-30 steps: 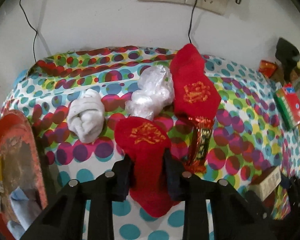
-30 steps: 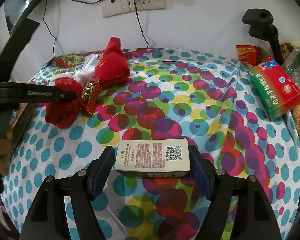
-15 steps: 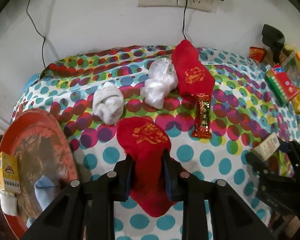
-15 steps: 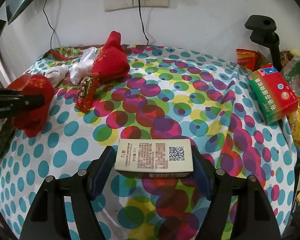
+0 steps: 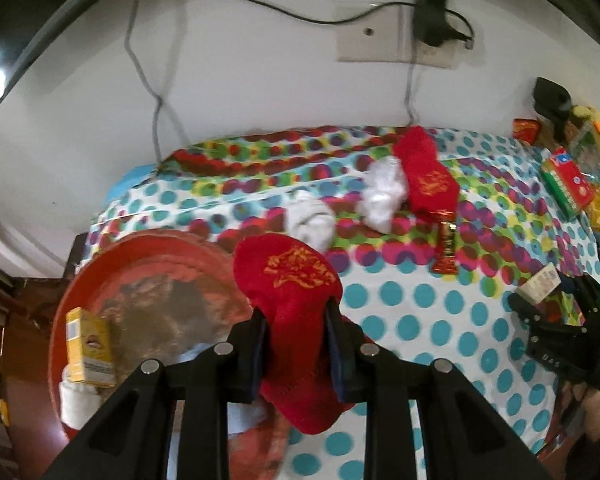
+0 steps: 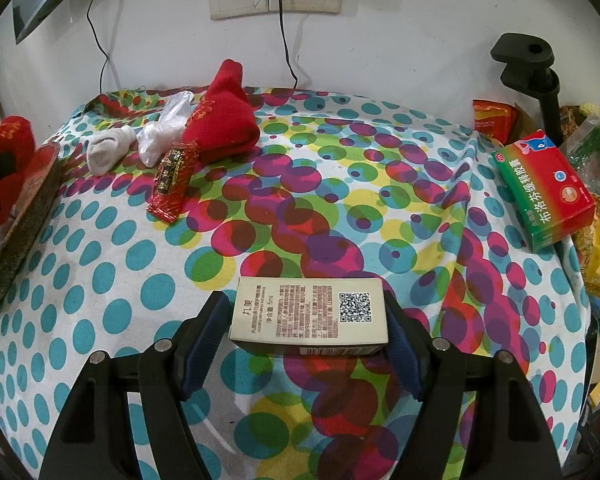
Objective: Organize objects
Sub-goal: 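Carry the red sock to the red tray and release it with the left tool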
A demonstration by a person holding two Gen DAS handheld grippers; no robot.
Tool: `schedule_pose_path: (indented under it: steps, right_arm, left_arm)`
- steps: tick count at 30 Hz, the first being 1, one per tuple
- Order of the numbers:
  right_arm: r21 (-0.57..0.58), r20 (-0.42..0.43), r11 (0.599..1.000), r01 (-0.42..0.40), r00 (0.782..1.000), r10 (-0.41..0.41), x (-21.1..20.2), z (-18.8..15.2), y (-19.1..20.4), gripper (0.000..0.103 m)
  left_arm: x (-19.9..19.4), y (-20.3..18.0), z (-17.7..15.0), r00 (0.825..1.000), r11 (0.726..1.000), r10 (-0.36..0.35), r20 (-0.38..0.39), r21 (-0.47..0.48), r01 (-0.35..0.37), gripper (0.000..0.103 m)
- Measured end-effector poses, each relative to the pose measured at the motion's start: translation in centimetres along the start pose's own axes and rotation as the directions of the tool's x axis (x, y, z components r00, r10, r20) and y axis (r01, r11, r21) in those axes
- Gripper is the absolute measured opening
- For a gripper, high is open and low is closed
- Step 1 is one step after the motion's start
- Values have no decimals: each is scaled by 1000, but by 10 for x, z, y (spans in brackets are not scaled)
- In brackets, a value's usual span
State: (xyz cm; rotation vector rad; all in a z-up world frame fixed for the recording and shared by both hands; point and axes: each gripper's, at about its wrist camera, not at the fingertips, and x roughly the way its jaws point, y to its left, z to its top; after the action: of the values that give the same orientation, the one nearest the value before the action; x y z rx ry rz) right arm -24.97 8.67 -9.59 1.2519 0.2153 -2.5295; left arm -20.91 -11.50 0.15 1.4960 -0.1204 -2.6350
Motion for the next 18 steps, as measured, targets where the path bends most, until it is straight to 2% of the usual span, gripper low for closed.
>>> schedule_pose_path:
  steps: [8,18]
  right_arm:
    - [0,0,1000,1,1000,-1,0,0,0,73]
    - [0,0,1000,1,1000,-1,0,0,1,73]
  left_arm:
    - [-8,46,1,997,996,73,-3,-54,-73,26]
    - [-4,105,-3,988,983,148,-45,-102,-152,26]
